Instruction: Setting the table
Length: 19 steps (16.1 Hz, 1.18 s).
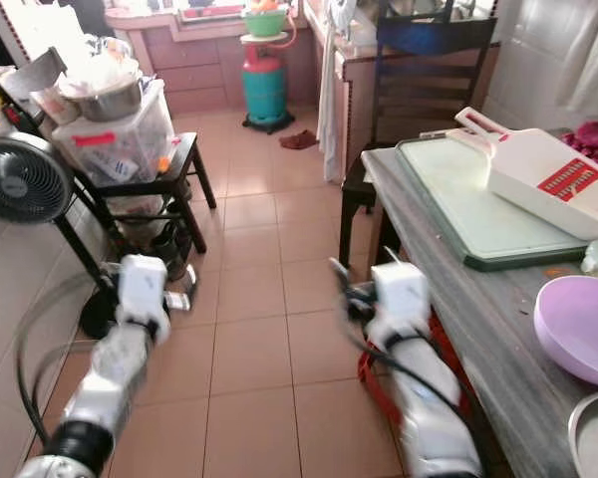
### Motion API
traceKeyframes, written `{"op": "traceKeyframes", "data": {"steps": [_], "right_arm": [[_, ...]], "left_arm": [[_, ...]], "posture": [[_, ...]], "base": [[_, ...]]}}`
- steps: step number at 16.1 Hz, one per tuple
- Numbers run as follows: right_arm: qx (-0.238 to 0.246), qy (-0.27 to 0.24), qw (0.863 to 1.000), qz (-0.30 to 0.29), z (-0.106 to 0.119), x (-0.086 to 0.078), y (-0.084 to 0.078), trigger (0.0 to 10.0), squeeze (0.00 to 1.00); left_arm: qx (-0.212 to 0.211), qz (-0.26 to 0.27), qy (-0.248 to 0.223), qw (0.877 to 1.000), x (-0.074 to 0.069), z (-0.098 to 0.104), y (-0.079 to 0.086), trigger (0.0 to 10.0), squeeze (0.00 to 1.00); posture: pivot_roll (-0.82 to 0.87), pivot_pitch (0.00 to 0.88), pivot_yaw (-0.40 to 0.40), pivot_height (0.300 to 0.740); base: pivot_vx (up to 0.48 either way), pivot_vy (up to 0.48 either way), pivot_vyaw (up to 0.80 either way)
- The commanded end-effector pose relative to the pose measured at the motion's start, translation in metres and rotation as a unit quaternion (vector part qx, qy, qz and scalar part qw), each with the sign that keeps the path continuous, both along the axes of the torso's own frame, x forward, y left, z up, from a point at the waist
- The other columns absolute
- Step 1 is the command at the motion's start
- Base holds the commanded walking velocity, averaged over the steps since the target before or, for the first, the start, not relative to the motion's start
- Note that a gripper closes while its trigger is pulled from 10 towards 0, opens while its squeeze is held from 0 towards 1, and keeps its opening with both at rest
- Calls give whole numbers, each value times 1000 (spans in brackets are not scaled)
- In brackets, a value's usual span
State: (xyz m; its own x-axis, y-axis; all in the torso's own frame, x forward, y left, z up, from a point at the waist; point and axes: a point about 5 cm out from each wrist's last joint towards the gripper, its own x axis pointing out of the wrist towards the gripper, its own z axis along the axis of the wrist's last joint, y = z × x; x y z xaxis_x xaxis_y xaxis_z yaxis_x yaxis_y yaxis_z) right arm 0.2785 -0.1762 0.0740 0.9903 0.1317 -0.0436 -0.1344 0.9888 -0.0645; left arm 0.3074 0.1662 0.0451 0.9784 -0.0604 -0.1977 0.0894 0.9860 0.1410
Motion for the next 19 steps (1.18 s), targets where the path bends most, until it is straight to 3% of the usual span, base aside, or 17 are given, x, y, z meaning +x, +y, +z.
{"op": "traceKeyframes", "data": {"steps": [1, 3, 7, 9, 10, 11, 15, 19], "right_arm": [[16, 18, 1000, -3, -9, 1, 1, 10000, 0], [38, 104, 993, -37, -46, -4, -18, 10000, 0], [35, 226, 972, -51, -85, -16, -36, 10000, 0], [8, 251, 966, -66, -92, -21, -43, 10000, 0], [-37, 264, 960, -82, -96, -25, -49, 10000, 0], [-17, 276, 954, -117, -101, -29, -53, 10000, 0], [-30, 281, 952, -117, -105, -31, -49, 10000, 0], [-42, 296, 947, -115, -109, -31, -43, 10000, 0]], "left_arm": [[2, 11, 23, 1000, -5, -9, 14, 10000, 0], [1, -5, 87, 996, -17, -34, 14, 10000, 0], [13, -15, 166, 986, -34, -63, 1, 10000, 0], [-12, 4, 194, 981, -38, -70, -1, 10000, 0], [-20, 28, 212, 977, -39, -73, 3, 10000, 0], [-11, 36, 236, 971, -43, -78, 6, 10000, 0], [4, 30, 280, 960, -56, -89, 11, 10000, 0], [32, 24, 325, 945, -81, -106, 20, 10000, 0]], "posture": [[-31, 0, 44, 740], [-23, 0, 15, 740], [-3, 0, -18, 740], [-4, 0, -24, 740], [-2, 0, -24, 740], [5, 0, -31, 740], [-1, 0, -27, 740], [-16, 0, -20, 740]], "base": [[0, 0, 0], [0, 0, 0], [0, 0, 0], [0, 0, 0], [0, 0, 0], [0, 0, 0], [0, 0, 0], [0, 0, 0]]}}
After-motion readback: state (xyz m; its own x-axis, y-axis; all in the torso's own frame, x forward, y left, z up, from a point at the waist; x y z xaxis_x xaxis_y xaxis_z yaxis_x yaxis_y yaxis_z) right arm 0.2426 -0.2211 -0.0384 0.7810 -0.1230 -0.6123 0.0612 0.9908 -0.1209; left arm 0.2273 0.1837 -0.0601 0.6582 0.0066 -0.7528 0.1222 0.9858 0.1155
